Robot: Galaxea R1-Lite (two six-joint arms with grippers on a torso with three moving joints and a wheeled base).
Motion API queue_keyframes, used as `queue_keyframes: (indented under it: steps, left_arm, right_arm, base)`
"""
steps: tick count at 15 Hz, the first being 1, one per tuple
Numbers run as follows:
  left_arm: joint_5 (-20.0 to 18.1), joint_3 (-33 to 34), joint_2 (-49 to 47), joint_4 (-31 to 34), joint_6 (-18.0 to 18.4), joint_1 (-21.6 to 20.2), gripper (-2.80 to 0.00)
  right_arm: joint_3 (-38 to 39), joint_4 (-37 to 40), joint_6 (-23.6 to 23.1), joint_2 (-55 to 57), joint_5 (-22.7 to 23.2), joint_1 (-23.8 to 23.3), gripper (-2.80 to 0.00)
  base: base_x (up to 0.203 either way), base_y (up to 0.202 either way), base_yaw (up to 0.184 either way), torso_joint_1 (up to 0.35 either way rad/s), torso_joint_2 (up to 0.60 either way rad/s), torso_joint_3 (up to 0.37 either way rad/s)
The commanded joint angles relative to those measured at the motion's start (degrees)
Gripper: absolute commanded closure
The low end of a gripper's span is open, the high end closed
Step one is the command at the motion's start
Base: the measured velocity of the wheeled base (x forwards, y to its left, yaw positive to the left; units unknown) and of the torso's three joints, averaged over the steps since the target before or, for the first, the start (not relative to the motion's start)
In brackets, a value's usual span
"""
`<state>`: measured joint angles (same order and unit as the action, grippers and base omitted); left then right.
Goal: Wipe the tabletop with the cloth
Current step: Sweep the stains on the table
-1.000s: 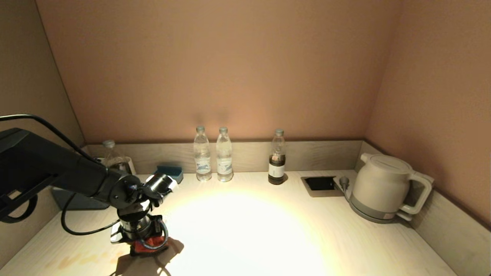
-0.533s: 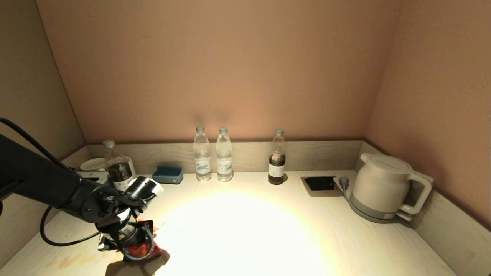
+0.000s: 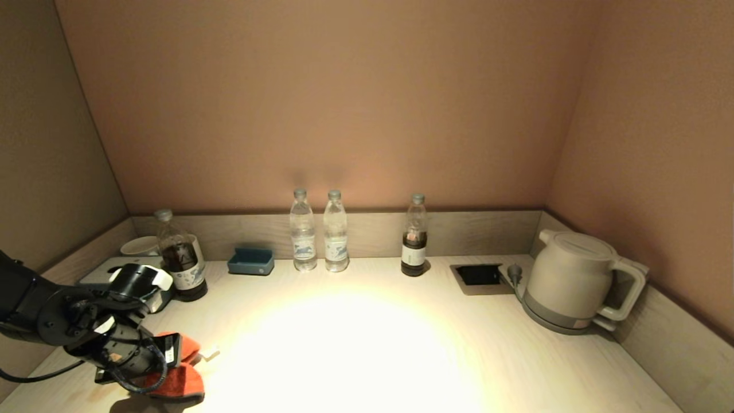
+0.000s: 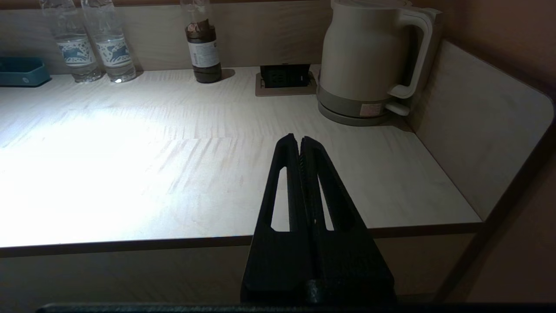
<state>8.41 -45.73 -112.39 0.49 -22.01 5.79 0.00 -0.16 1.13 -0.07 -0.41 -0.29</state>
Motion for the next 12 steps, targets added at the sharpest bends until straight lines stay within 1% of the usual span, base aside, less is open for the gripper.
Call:
queue_keyframes:
  steps: [1, 3, 4, 9, 12]
  left_arm:
    - [-2.1, 1.9, 0.6, -3.0, 3.4, -6.0, 0.00]
    - [-4.5, 2.9, 0.7, -5.8, 6.1, -9.0, 0.00]
    - [-5.1, 2.9, 0.7, -5.9, 6.5, -9.5, 0.00]
    - [-6.2, 4.8, 0.9, -7.2, 6.5, -9.2, 0.00]
    - [-7.3, 5.9, 0.8, -7.8, 6.5, -7.5, 0.00]
  right_arm:
    - [0.0, 0.0, 0.0, 0.1, 0.0, 0.0, 0.00]
    - [0.0, 0.0, 0.0, 0.1, 0.0, 0.0, 0.00]
    - [0.0, 0.0, 0.0, 0.1, 0.0, 0.0, 0.00]
    - [0.0, 0.0, 0.0, 0.1, 0.0, 0.0, 0.00]
    - [0.0, 0.0, 0.0, 0.1, 0.0, 0.0, 0.00]
  base:
    - [0.000, 0.000, 0.000, 0.000, 0.00, 0.000]
    - [0.000, 0.000, 0.000, 0.000, 0.00, 0.000]
    - [0.000, 0.000, 0.000, 0.000, 0.00, 0.000]
    - [0.000, 0.000, 0.000, 0.000, 0.00, 0.000]
    - [0.000, 0.000, 0.000, 0.000, 0.00, 0.000]
